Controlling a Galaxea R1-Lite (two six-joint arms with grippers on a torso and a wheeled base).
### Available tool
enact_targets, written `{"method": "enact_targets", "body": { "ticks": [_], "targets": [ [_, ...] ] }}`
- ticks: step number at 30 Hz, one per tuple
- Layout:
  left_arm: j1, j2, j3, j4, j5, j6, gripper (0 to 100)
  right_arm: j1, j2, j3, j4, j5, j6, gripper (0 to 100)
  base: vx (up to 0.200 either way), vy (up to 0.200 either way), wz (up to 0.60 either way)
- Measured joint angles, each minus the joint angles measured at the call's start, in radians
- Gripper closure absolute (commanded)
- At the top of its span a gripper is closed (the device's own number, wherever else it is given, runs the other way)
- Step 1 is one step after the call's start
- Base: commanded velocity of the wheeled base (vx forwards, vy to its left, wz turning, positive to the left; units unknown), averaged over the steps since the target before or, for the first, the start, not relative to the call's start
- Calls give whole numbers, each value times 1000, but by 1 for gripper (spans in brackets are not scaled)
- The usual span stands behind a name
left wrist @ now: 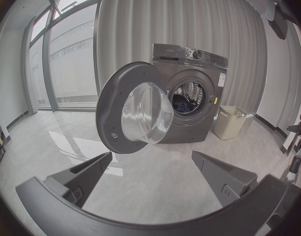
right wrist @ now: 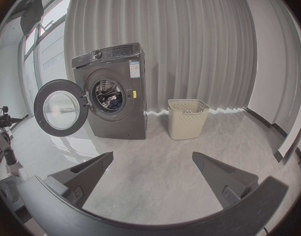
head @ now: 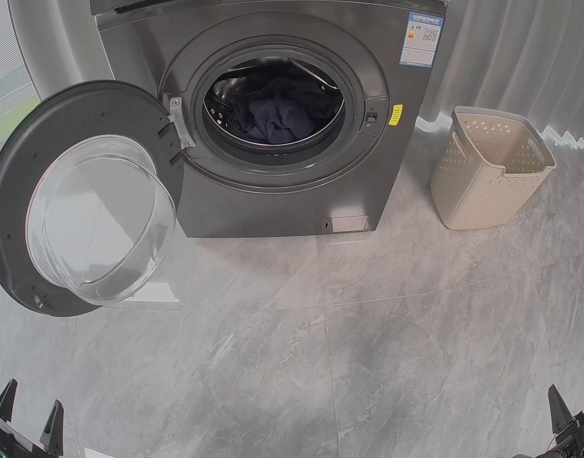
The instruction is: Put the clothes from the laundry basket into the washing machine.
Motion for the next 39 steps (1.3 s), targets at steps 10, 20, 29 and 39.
{"method": "enact_targets", "body": {
  "ticks": [10, 20, 29, 39],
  "targets": [
    [0, 0, 0, 0, 1, -1, 0, -1, 0, 0, -1, -43, 11, 0, 0, 0, 360],
    [-1, 0, 0, 0, 1, -3, 0, 1, 0, 0, -2, -44, 12, 0, 0, 60, 0],
    [0, 0, 0, 0, 1, -2, 0, 0, 1, 0, -2, -47, 12, 0, 0, 67, 0],
    [-1, 1, 0, 0, 0, -2, 0, 1, 1, 0, -2, -47, 12, 0, 0, 200, 0]
  ]
}}
